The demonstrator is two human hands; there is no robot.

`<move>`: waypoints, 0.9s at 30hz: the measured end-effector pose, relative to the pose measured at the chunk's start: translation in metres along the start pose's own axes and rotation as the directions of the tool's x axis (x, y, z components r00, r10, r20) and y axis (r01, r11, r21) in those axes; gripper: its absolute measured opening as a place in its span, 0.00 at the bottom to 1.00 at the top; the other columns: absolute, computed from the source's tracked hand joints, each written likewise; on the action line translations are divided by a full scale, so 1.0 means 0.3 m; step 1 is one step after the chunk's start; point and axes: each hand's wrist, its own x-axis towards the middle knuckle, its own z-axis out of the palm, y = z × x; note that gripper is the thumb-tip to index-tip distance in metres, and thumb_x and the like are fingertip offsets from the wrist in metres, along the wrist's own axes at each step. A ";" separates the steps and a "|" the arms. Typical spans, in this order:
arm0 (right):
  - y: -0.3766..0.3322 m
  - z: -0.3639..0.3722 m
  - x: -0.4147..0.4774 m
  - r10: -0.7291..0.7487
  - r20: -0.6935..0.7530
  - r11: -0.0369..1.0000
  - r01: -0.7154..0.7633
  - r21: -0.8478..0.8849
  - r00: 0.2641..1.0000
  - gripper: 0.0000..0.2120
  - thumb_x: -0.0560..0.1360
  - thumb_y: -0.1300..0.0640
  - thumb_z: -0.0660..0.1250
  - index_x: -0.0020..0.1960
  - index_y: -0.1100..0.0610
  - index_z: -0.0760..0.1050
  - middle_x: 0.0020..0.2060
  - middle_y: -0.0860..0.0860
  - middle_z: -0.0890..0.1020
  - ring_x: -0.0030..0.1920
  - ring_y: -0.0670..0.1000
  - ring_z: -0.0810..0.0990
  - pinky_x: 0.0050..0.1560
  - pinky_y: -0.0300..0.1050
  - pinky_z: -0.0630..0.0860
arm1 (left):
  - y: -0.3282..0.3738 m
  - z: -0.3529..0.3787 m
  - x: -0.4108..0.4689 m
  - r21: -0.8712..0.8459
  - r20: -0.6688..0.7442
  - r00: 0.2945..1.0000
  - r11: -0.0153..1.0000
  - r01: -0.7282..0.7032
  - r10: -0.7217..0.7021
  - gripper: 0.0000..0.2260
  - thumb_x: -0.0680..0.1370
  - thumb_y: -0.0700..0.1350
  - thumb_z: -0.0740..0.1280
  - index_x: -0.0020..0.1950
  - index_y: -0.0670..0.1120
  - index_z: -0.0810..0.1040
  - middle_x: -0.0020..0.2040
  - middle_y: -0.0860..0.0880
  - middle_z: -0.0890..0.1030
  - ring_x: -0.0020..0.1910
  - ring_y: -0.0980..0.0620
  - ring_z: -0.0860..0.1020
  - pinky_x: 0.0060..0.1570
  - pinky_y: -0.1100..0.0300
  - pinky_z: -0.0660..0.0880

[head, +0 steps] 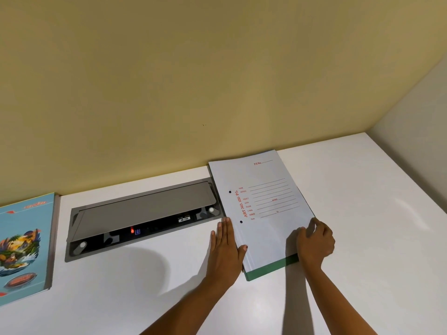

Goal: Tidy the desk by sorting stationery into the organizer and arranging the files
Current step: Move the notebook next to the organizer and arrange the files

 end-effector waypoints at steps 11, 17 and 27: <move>0.035 -0.018 0.035 -0.037 0.199 0.999 0.031 0.031 0.979 0.23 0.74 0.61 0.66 0.67 0.60 0.69 0.65 0.59 0.71 0.65 0.61 0.67 0.66 0.58 0.66 | -0.010 0.014 0.014 0.019 -0.049 0.999 1.000 -0.005 0.006 0.33 0.82 0.54 0.50 0.75 0.41 0.32 0.77 0.48 0.36 0.76 0.51 0.36 0.69 0.59 0.30; 0.060 -0.042 0.005 0.056 0.152 0.982 -0.081 0.168 0.987 0.28 0.75 0.59 0.66 0.73 0.62 0.62 0.72 0.58 0.64 0.73 0.59 0.60 0.73 0.57 0.58 | -0.015 0.011 0.003 -0.062 -0.050 0.998 0.998 -0.029 0.025 0.34 0.81 0.55 0.52 0.76 0.45 0.33 0.78 0.50 0.37 0.77 0.52 0.37 0.69 0.60 0.31; 0.003 -0.004 -0.180 0.316 0.043 0.808 -0.293 0.511 0.948 0.30 0.72 0.61 0.67 0.70 0.50 0.60 0.66 0.54 0.68 0.65 0.57 0.69 0.61 0.57 0.72 | -0.022 0.064 -0.094 0.095 0.027 0.991 0.987 -0.132 0.130 0.50 0.67 0.73 0.57 0.75 0.48 0.34 0.78 0.47 0.42 0.76 0.46 0.42 0.72 0.54 0.29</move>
